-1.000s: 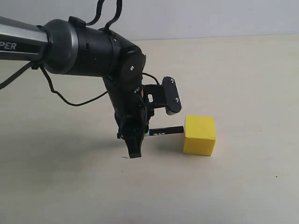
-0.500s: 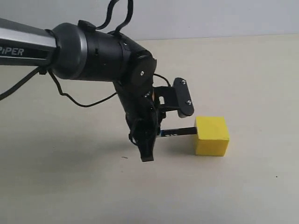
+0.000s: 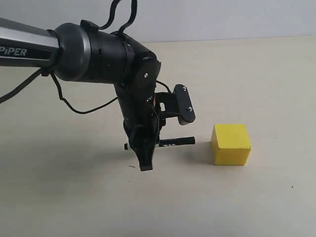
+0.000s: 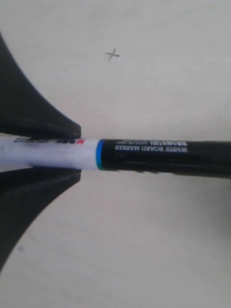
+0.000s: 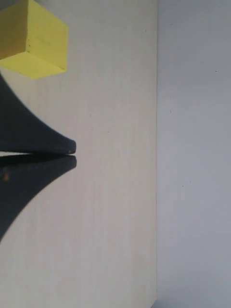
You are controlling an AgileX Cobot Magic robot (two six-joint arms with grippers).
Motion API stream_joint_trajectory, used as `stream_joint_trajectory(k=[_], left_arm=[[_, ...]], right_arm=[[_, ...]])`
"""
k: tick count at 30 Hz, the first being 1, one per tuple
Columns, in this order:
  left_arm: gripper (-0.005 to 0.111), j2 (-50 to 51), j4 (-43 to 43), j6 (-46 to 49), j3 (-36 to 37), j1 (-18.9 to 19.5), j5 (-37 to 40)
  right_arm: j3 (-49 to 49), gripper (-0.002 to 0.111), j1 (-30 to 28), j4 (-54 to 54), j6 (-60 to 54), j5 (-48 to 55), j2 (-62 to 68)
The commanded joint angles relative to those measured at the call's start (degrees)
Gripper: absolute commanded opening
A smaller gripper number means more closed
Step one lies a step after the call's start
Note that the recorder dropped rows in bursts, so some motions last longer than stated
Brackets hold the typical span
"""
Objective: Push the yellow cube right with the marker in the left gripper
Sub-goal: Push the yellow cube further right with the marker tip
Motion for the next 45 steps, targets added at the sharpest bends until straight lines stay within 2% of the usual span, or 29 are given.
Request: stream_joint_trajectory(k=[1,6,17,23,30,40,45], left_arm=[[0.000,2.3,-0.3,-0.4,-1.1,-2.6,-4.0],[0.000,5.6,-0.4,-0.4,-6.6,-4.1,-3.8],[0.000,5.8,1.1,-0.9,-6.5,-1.7,3.4],[0.000,5.8,1.1,-1.5,-6.5,-2.3,-0.1],[0.000,5.8,1.1,-0.4,-8.2,-6.2,-7.2],[0.000,5.8,1.1,-2.8,-9.9,-5.3,-1.3],[0.000,5.8,0.2,-3.3,-9.9,-5.8,-1.1]], right_arm=[[0.3,0.000,0.0,-0.1,-0.2,-0.6,-0.4],[0.3,0.000,0.0,-0.1,-0.2,-0.6,-0.4],[0.3,0.000,0.0,-0.1,-0.2,-0.6,-0.4],[0.3,0.000,0.0,-0.1,-0.2,-0.1,-0.4],[0.3,0.000,0.0,-0.1,-0.2,-0.2,-0.4],[0.3,0.000,0.0,-0.1,-0.2,-0.2,-0.4],[0.3,0.000,0.0,-0.1,-0.2,-0.2,-0.4]])
